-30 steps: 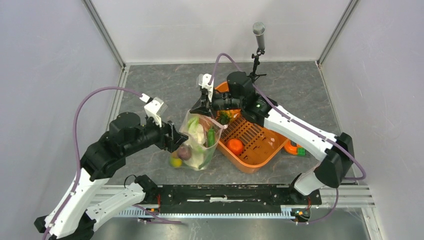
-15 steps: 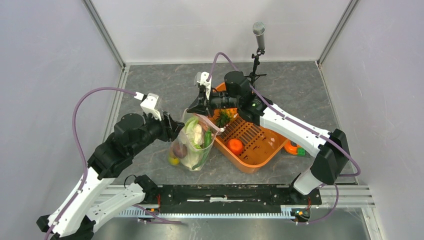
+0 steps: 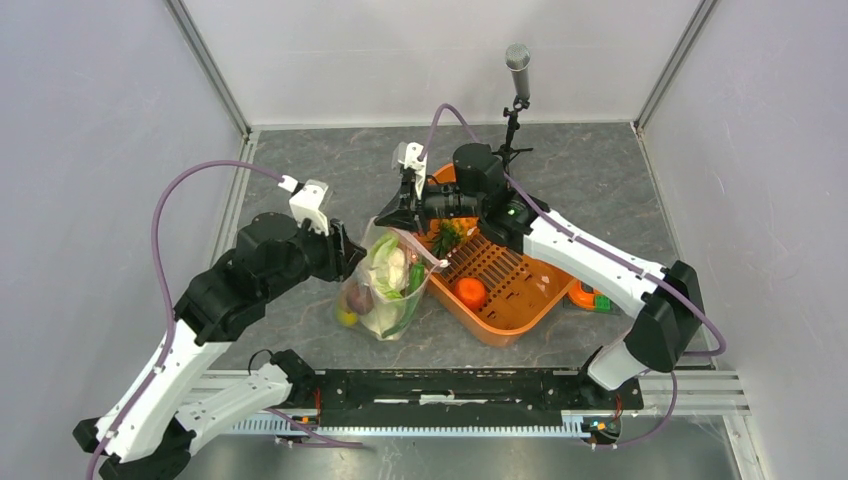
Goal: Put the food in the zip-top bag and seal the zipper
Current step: Adjust the zipper food storage bag at the center of the board.
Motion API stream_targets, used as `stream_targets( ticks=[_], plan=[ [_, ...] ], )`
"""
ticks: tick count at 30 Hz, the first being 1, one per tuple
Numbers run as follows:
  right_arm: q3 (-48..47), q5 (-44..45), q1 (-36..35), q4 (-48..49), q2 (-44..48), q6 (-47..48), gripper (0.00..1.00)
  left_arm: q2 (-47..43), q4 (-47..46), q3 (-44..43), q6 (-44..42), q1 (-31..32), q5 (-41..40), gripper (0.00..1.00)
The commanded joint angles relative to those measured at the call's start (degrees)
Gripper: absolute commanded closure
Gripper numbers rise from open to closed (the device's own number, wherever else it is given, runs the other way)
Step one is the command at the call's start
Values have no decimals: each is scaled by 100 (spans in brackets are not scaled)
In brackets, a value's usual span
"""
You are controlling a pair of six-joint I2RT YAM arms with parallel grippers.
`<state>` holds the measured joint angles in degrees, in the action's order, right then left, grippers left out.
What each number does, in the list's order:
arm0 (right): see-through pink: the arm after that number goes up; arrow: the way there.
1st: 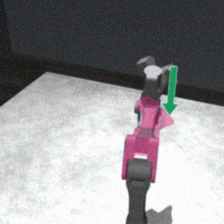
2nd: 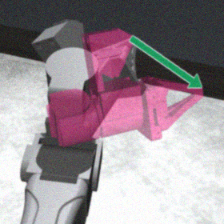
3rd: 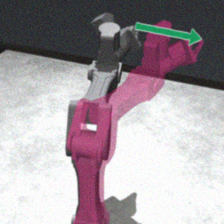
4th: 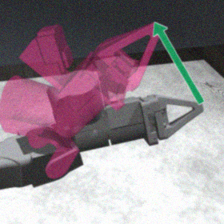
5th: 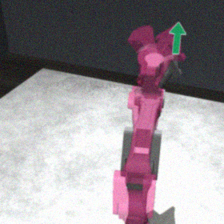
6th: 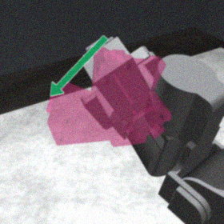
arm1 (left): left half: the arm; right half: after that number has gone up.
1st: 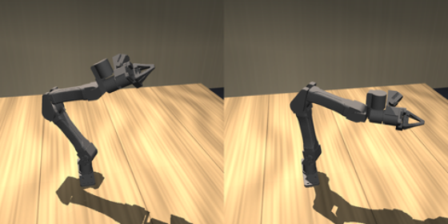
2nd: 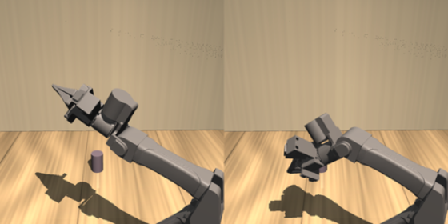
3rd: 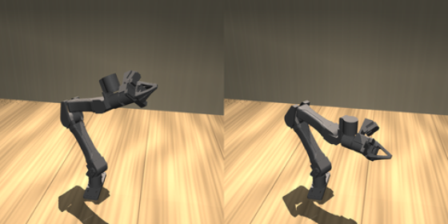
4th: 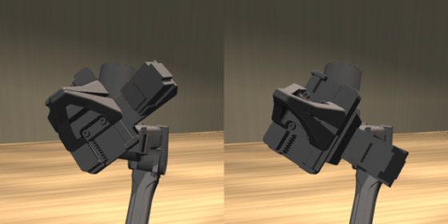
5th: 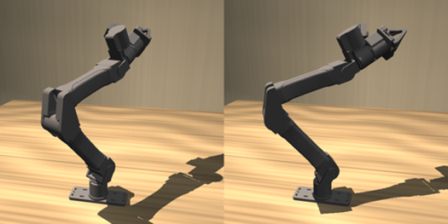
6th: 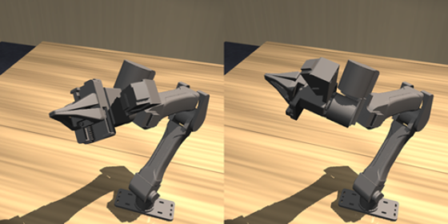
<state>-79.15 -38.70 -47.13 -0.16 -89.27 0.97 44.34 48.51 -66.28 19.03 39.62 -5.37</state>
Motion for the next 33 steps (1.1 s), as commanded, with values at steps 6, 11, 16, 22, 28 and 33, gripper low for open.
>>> stream_targets(
  ticks=[6,11,16,22,28,33],
  plan=[
    [79,108,17,437,381,-88,100,141,371,-257,-195,-12,32,83],
    [137,99,-15,448,434,-90,98,102,287,-226,-190,-14,-21,98],
    [129,200,-22,331,498,-161,95,83,200,-264,-196,-10,-64,98],
    [117,439,-8,248,689,-364,40,57,229,-280,-159,-15,-280,98],
    [465,2702,152,26,1454,-630,20,84,247,-280,-145,-15,-465,98],
    [1389,3772,934,264,1885,-1670,2,84,213,-298,-171,-15,-381,98]
  ],
)
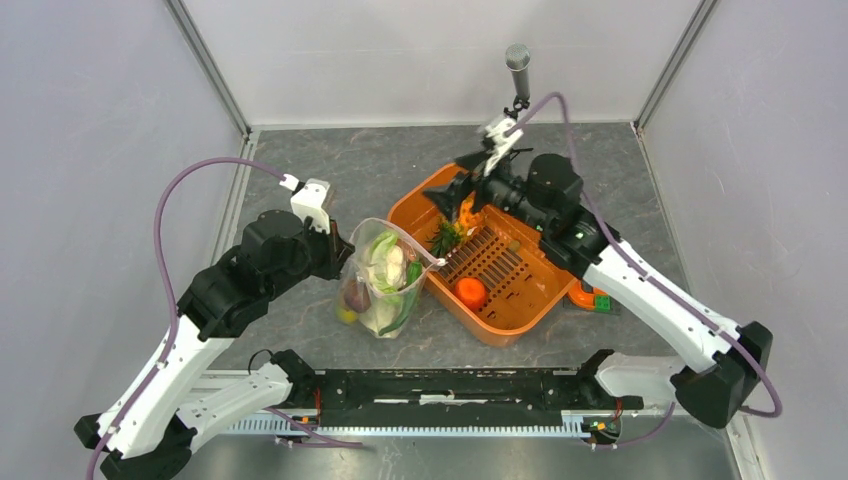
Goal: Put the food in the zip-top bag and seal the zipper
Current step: Pick up the fake fruit from the bin.
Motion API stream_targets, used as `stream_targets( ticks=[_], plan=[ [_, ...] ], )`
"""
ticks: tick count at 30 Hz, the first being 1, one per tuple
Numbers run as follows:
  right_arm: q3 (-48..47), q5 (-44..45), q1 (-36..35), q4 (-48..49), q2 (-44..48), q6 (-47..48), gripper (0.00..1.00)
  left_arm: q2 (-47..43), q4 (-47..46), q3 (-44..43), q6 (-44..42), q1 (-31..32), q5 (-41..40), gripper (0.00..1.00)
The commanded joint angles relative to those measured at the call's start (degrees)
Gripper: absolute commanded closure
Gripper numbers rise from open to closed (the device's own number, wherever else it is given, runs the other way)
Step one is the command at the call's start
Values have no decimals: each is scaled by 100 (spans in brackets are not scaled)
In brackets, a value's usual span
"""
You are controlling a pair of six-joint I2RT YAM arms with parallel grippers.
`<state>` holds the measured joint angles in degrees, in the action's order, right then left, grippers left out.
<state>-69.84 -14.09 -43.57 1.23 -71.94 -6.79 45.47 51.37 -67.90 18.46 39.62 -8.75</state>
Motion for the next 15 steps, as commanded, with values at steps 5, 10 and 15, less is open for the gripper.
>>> stream_targets(
  ticks=[5,10,15],
  plan=[
    [820,1772,1013,-97,-469,-2035,2,-72,-86,-153,-153,-15,48,98],
    [964,2249,1153,25,-1103,-3085,2,-203,-28,-237,-150,-15,119,98],
    [976,2794,1204,70,-1412,-4008,2,-207,125,-305,-185,-15,167,98]
  ],
)
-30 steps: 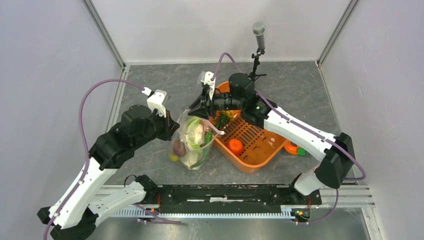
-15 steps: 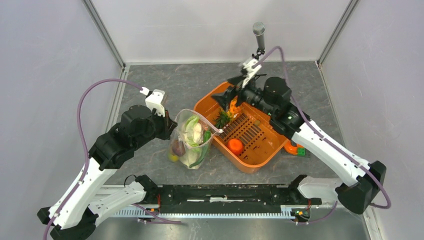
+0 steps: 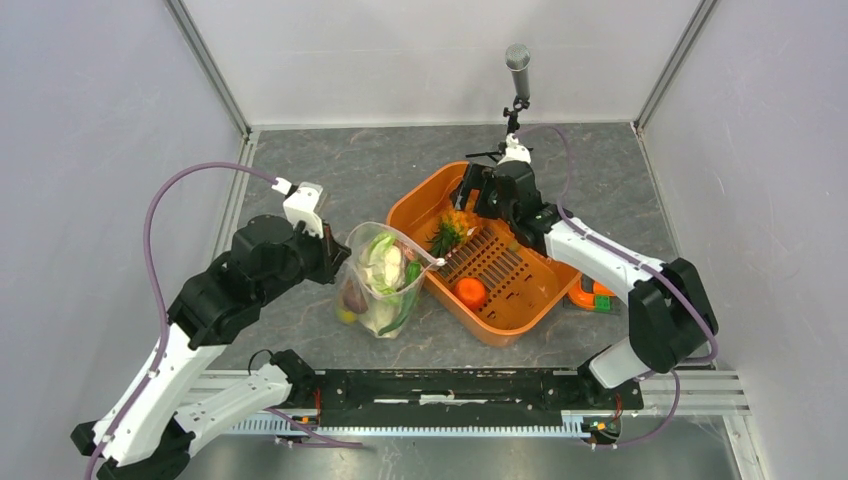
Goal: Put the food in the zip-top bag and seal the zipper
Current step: Pick up the fake fruit from the bin.
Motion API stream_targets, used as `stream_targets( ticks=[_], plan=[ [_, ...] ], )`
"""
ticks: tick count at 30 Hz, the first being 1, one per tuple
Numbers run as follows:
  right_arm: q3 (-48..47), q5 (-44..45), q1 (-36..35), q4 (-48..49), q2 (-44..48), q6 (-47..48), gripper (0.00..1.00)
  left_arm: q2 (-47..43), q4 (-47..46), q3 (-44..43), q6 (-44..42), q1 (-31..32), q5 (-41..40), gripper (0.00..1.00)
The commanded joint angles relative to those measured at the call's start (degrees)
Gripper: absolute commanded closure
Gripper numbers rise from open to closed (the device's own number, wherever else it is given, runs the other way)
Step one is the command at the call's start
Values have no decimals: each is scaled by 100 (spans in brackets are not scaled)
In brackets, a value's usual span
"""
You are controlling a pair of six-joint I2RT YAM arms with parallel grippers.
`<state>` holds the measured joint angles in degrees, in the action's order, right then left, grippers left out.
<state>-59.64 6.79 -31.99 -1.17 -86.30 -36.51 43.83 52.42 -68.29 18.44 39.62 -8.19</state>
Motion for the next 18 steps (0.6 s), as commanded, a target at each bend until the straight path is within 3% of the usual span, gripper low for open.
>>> stream_targets(
  ticks=[1,5,11,18],
  plan=[
    [36,849,59,358,8,-1257,2,-42,23,-245,-175,-15,123,98],
    [45,1499,61,130,-97,-1834,2,-76,22,-193,-178,-15,117,98],
    [42,1441,43,-497,-416,-2568,2,-102,23,-176,-190,-13,45,98],
    [-715,1230,-59,-1040,-1163,-2540,2,-52,18,-141,-175,-15,41,98]
  ],
)
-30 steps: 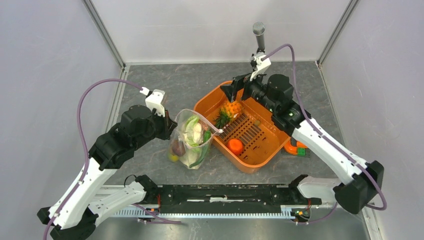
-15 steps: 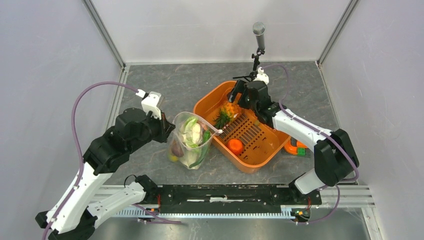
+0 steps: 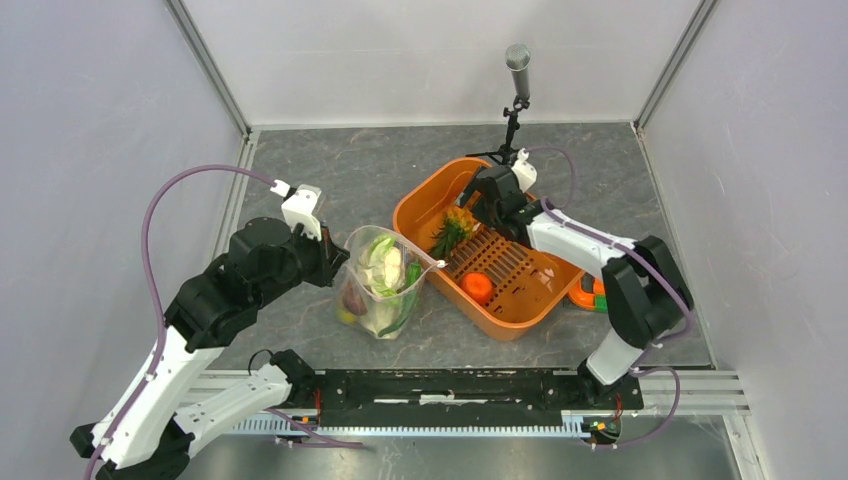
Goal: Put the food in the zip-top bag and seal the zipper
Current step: Pick up the fake fruit from the bin.
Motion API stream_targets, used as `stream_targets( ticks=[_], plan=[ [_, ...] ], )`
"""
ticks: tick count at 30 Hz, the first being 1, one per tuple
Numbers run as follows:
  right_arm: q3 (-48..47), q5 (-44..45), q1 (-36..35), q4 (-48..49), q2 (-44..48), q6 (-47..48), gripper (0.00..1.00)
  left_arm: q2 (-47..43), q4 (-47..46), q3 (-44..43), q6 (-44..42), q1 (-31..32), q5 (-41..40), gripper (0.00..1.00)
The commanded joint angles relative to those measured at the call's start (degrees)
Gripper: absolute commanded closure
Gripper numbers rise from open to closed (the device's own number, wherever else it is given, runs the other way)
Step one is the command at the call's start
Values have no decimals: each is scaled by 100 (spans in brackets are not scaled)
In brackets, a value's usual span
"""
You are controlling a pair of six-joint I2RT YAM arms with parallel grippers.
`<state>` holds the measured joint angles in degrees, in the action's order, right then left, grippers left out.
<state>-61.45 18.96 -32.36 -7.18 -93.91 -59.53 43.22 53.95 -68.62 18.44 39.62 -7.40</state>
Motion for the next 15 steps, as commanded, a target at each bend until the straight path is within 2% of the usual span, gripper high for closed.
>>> stream_targets(
  ticks=[1,8,12,15],
  plan=[
    [-674,-29,-36,-557,-510,-236,2,19,-136,-108,-178,-15,-43,98],
    [-448,269,-182,-242,-724,-358,2,-2,-175,-72,-122,-15,-34,98],
    [-261,542,-384,-41,-527,-219,18,17,-175,-86,-123,-15,-90,98],
    [48,851,-547,588,-33,219,39,40,-175,-116,-112,-13,-106,98]
  ],
)
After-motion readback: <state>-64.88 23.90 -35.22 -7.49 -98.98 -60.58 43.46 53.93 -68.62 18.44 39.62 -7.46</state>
